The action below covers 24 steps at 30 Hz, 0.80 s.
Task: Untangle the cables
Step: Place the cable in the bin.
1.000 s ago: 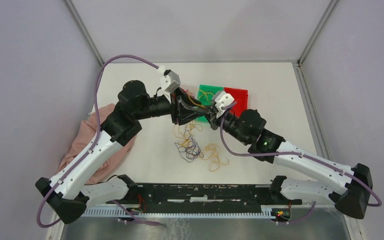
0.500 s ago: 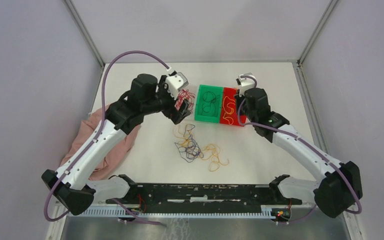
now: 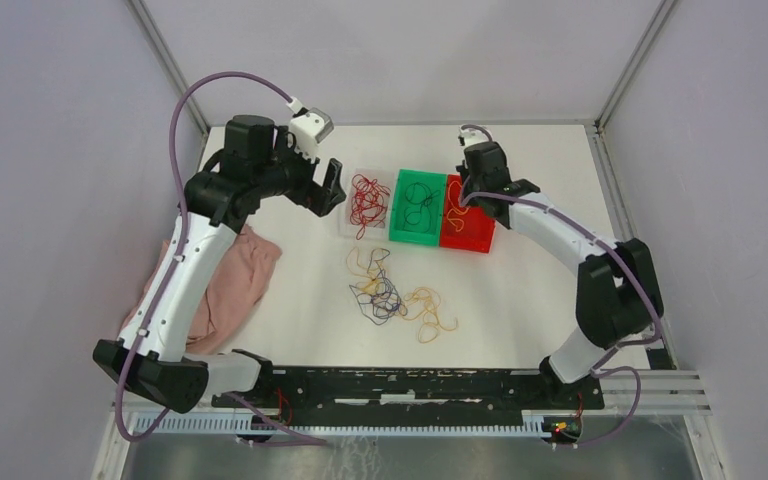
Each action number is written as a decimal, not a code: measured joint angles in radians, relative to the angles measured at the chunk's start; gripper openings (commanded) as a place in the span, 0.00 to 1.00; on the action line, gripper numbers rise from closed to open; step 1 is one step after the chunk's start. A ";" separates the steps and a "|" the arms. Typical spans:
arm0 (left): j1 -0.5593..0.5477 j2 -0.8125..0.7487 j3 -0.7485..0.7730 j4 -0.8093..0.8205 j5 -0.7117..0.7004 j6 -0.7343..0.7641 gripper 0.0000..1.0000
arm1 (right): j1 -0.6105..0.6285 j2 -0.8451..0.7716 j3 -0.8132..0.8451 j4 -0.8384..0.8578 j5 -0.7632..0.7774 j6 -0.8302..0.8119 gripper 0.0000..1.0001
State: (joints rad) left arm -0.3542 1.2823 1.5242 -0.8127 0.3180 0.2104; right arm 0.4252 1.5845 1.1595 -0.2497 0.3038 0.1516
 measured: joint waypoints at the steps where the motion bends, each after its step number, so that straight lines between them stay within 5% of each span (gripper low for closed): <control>1: 0.005 0.000 0.000 -0.010 0.006 0.001 0.99 | 0.000 0.040 0.037 -0.014 0.006 -0.004 0.12; 6: 0.019 -0.006 0.001 -0.019 0.034 0.016 0.99 | 0.000 0.138 0.113 -0.096 0.016 -0.010 0.48; 11: 0.049 -0.008 0.019 -0.025 0.054 0.033 0.99 | 0.000 0.165 0.168 -0.212 0.011 0.014 0.64; 24: 0.068 -0.009 0.035 -0.032 0.098 0.069 0.99 | 0.005 0.101 0.237 -0.289 -0.055 0.074 0.62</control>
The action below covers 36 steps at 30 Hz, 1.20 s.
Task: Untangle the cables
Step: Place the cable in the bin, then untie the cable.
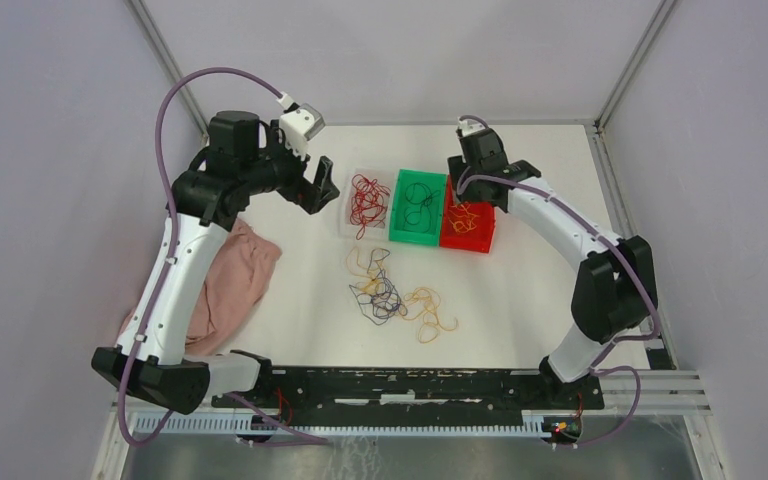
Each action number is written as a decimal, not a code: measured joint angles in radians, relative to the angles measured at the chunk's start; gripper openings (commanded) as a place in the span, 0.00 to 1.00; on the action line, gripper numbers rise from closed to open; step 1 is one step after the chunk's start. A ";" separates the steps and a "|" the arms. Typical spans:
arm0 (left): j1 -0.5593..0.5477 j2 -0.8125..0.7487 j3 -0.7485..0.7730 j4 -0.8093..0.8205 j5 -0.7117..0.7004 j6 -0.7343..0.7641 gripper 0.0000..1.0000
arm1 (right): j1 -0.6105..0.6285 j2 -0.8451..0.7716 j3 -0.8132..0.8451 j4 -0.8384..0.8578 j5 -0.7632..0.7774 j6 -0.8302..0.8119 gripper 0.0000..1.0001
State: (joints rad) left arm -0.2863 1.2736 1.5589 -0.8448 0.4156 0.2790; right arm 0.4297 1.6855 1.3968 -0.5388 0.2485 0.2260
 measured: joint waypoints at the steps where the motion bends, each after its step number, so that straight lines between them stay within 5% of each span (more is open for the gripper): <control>1: 0.002 0.000 0.000 -0.002 0.003 0.002 0.99 | 0.005 -0.004 -0.002 -0.006 -0.005 0.005 0.63; 15: 0.006 0.000 -0.114 -0.013 0.092 0.028 0.99 | 0.354 -0.465 -0.418 0.022 -0.209 0.093 0.74; 27: 0.006 -0.010 -0.135 -0.078 0.158 0.067 1.00 | 0.358 -0.334 -0.609 0.164 -0.383 -0.037 0.61; 31: 0.006 -0.024 -0.135 -0.089 0.167 0.070 1.00 | 0.358 -0.282 -0.610 0.218 -0.383 -0.074 0.48; 36: 0.006 -0.032 -0.138 -0.091 0.171 0.071 0.99 | 0.358 -0.257 -0.616 0.264 -0.385 -0.091 0.20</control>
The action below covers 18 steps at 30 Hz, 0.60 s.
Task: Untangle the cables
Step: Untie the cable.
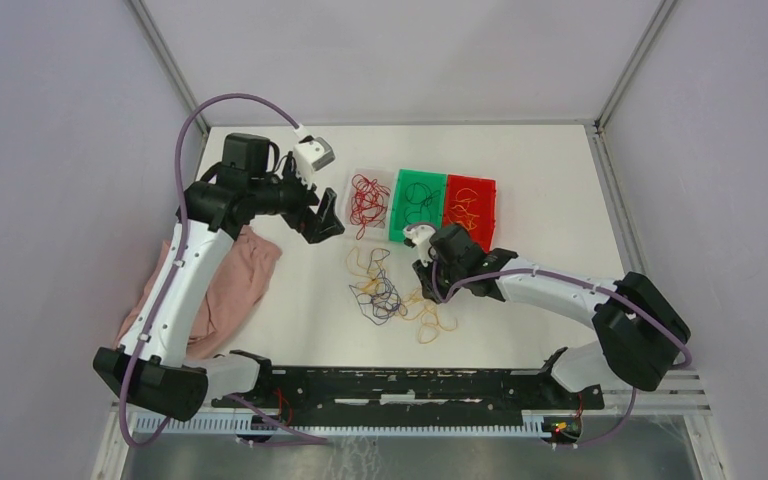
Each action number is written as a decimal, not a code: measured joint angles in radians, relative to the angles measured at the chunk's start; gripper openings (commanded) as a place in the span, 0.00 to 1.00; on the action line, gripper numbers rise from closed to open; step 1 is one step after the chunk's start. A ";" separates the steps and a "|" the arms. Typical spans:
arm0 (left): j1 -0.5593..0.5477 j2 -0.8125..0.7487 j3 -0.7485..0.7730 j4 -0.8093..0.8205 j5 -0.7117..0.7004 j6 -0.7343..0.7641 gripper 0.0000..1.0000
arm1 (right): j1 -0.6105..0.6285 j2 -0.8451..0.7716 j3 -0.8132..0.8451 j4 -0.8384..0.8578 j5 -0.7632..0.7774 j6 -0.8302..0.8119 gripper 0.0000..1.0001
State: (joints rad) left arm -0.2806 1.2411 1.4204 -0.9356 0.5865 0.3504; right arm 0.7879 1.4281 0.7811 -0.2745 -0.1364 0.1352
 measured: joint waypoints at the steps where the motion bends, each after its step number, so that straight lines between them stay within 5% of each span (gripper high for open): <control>1: 0.000 -0.001 -0.002 -0.001 0.000 0.001 0.98 | 0.000 0.000 0.000 0.003 -0.005 -0.002 0.16; 9: 0.000 -0.004 -0.008 -0.005 0.002 0.020 0.98 | 0.000 -0.073 -0.006 0.003 -0.050 0.002 0.01; 18: 0.001 -0.073 -0.106 0.023 0.134 0.063 0.99 | 0.000 -0.222 0.023 -0.047 -0.113 0.049 0.00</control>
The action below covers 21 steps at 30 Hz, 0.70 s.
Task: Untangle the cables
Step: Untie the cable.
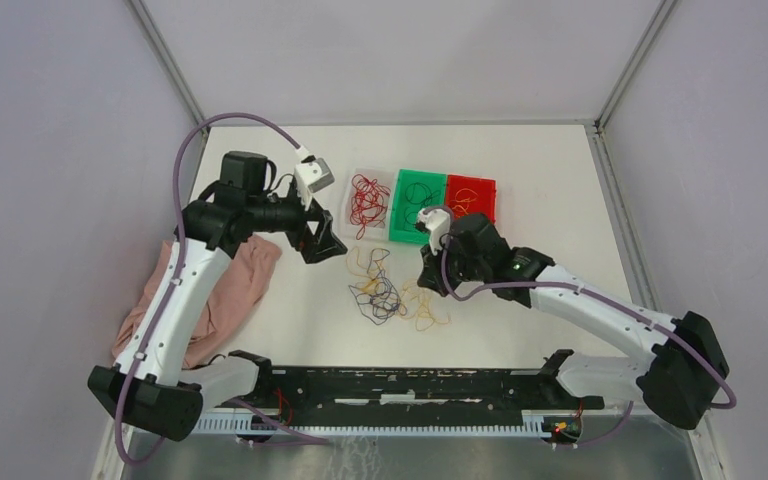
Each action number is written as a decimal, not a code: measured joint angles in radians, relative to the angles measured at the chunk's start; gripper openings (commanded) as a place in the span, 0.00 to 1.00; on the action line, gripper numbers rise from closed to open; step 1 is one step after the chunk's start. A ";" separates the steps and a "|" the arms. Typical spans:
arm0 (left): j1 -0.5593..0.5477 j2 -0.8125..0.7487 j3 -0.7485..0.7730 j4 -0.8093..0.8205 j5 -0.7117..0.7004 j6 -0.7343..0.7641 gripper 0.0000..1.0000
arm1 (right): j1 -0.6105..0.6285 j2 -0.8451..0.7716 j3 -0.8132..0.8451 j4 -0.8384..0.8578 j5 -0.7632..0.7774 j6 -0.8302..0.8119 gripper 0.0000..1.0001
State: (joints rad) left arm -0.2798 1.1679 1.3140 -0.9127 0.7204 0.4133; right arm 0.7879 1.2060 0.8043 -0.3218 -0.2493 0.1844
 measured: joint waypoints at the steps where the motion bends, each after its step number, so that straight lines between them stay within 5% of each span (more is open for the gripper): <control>1: 0.000 -0.016 -0.021 0.006 0.024 0.003 0.99 | 0.000 -0.014 0.027 -0.008 -0.011 0.015 0.00; 9: -0.058 -0.116 -0.096 0.066 0.159 0.003 0.99 | 0.000 -0.032 0.217 0.041 -0.130 0.154 0.00; 16: -0.185 -0.142 -0.103 0.160 0.144 0.000 0.64 | 0.003 -0.003 0.240 0.156 -0.253 0.280 0.00; 21: -0.238 -0.136 -0.112 0.169 0.127 0.013 0.63 | 0.006 0.028 0.272 0.197 -0.314 0.322 0.00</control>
State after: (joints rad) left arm -0.5175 1.0317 1.2018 -0.7441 0.8471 0.4263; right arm 0.7944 1.2339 1.0763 -0.1246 -0.5632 0.5064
